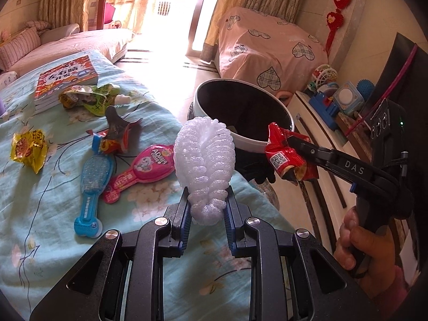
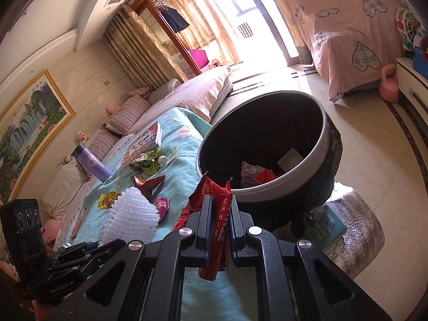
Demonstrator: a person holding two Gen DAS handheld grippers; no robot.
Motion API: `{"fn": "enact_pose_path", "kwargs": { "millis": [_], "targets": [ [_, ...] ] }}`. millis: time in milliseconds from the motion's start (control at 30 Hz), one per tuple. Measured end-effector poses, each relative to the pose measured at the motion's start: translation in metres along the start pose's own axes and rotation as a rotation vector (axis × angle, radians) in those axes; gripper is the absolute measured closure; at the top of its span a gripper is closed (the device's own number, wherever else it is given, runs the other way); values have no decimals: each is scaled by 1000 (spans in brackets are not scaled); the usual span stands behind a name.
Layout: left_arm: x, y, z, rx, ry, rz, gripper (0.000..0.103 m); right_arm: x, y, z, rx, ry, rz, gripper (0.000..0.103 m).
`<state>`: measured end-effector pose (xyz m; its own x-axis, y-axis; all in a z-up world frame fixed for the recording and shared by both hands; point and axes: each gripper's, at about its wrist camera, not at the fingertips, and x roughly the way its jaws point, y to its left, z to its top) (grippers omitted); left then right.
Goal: Collect trash
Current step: 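Carry the brush and red wrapper over the bin and open both tools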
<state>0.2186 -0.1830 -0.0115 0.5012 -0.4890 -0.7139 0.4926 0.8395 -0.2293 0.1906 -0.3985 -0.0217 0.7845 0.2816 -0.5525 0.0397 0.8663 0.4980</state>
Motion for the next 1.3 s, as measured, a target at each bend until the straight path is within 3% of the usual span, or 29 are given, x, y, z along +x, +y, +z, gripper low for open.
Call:
{"fn": "enact_pose_path", "kwargs": {
  "millis": [667, 1133, 1300],
  "targets": [
    [48, -35, 72, 57, 34, -47, 82, 16, -28, 65, -43, -57, -72, 92],
    [100, -48, 109, 76, 80, -50, 82, 47, -43, 95, -84, -11, -120, 92],
    [114, -48, 109, 75, 107, -44, 72, 59, -49, 96, -86, 16, -134, 87]
  ]
}}
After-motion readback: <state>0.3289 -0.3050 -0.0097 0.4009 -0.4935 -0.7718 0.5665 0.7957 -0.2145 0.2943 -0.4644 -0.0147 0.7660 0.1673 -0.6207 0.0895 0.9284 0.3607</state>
